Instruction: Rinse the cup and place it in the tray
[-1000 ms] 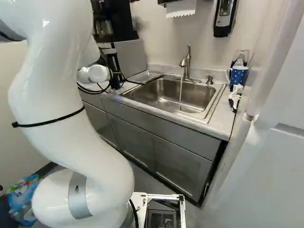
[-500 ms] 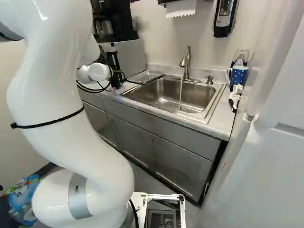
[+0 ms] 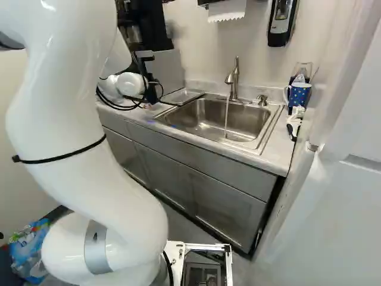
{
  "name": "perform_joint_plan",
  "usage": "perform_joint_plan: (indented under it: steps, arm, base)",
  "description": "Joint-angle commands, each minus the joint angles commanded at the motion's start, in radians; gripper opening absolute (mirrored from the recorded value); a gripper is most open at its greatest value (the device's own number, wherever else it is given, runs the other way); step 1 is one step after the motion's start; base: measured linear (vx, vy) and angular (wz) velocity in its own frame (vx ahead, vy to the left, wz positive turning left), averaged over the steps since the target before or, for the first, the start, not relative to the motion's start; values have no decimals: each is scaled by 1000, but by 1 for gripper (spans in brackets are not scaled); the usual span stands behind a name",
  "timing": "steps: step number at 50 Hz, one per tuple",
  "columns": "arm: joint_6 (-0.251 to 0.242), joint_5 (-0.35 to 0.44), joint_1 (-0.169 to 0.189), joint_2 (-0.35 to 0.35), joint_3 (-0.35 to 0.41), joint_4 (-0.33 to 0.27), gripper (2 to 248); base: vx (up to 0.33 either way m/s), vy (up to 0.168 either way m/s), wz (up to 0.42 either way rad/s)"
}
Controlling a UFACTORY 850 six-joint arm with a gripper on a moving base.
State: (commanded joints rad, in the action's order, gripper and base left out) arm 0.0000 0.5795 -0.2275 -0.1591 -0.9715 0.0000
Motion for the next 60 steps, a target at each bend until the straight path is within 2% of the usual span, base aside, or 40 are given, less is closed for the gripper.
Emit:
perform_joint_plan:
  steps: [34, 60]
  arm:
    - [0, 0, 95, 49, -21, 0, 125]
    - [0, 0, 165, 59, -14, 0, 125]
  base:
    - [0, 0, 0]
    - [0, 0, 0]
